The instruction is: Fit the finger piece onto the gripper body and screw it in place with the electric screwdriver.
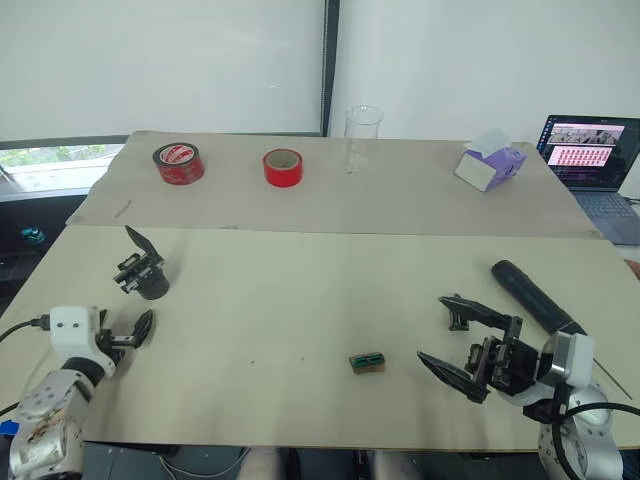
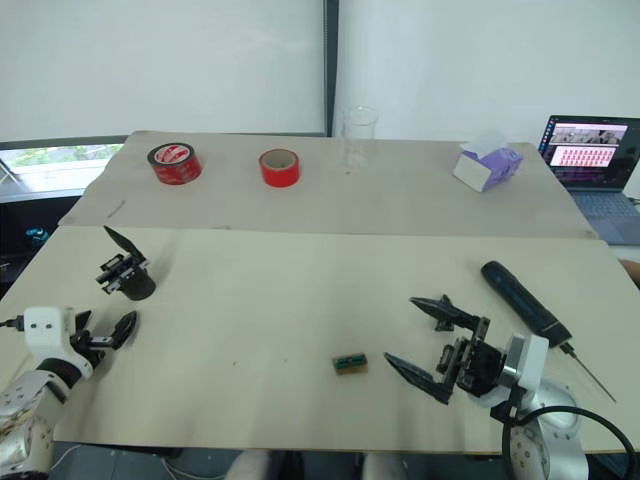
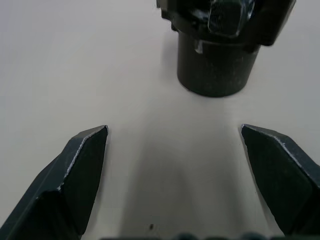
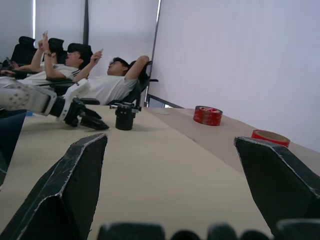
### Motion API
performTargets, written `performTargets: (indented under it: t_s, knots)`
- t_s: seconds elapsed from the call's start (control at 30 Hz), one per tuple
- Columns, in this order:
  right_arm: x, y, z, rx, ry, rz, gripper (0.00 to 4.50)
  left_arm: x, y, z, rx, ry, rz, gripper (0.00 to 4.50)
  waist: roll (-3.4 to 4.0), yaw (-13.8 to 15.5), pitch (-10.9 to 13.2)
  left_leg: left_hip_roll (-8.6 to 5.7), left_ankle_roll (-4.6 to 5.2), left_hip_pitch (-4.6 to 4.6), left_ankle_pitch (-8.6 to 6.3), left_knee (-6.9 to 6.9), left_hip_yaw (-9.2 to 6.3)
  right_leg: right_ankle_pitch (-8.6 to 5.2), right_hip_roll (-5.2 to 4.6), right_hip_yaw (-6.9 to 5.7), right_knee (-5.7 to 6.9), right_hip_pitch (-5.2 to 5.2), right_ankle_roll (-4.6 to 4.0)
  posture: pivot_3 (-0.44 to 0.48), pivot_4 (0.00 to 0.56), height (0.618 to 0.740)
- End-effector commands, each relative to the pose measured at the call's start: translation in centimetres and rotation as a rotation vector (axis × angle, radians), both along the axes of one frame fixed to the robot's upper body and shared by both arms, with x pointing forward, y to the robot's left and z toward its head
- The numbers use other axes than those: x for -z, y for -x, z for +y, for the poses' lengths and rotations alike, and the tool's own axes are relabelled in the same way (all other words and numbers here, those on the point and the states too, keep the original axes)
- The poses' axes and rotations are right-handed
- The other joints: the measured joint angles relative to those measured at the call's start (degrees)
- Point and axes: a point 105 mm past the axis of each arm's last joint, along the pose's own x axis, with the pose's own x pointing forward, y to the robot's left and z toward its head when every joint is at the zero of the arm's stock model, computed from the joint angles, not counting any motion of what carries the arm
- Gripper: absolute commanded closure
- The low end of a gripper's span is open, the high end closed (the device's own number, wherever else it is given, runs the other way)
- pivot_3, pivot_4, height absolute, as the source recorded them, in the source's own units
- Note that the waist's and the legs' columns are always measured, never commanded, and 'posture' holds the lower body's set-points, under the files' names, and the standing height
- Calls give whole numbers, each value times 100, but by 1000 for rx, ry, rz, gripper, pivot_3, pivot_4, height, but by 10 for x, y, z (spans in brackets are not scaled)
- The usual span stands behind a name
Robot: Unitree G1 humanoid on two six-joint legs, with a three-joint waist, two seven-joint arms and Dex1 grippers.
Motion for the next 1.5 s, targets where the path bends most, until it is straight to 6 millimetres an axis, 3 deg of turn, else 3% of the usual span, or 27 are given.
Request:
performTargets:
  t_s: [0.03,0.17,0.4,0.7,0.73,1.3,1.4,1.5]
  knots:
    - [-5,4,-6,23,8,-57,39,-3,-13,-3,39,-34,-17,0,1,5,-1,0,0,1,0,0,-1,4,-8,0,0,1,-2,0,150,740]
    - [-8,3,-1,23,17,-64,39,2,-27,-6,65,-48,-11,0,6,7,-3,0,-2,0,1,0,-2,20,-14,-3,1,1,0,0,150,740]
    - [-8,1,0,27,15,-80,39,8,-31,-2,57,-55,-3,0,39,15,-22,0,-6,4,4,-2,-4,20,-20,-4,3,3,1,0,150,740]
    - [-10,-1,-3,15,8,-98,0,15,-34,-9,73,-40,-5,4305,52,35,-28,2,-10,17,7,-7,-8,11,-18,-8,7,11,17,0,150,740]
    - [-12,-1,-2,11,9,-100,0,16,-34,-11,78,-40,-5,4462,53,40,-29,1,-10,17,7,-7,-8,11,-18,-8,7,11,17,0,150,740]
    - [-26,-8,5,11,35,-89,0,16,-26,-18,84,-21,-17,4462,54,48,-29,0,-1,11,2,-6,-8,13,-22,-10,0,12,14,0,150,740]
    - [-26,-8,2,15,43,-85,0,13,-18,-14,62,13,-26,3604,53,20,-29,0,2,11,0,-6,-8,13,-23,-9,-3,12,14,0,150,740]
    - [-25,-8,1,18,49,-80,0,12,-10,-6,14,28,-30,2233,53,-10,-29,0,3,10,-1,-6,-8,13,-24,-8,-3,12,14,0,150,740]
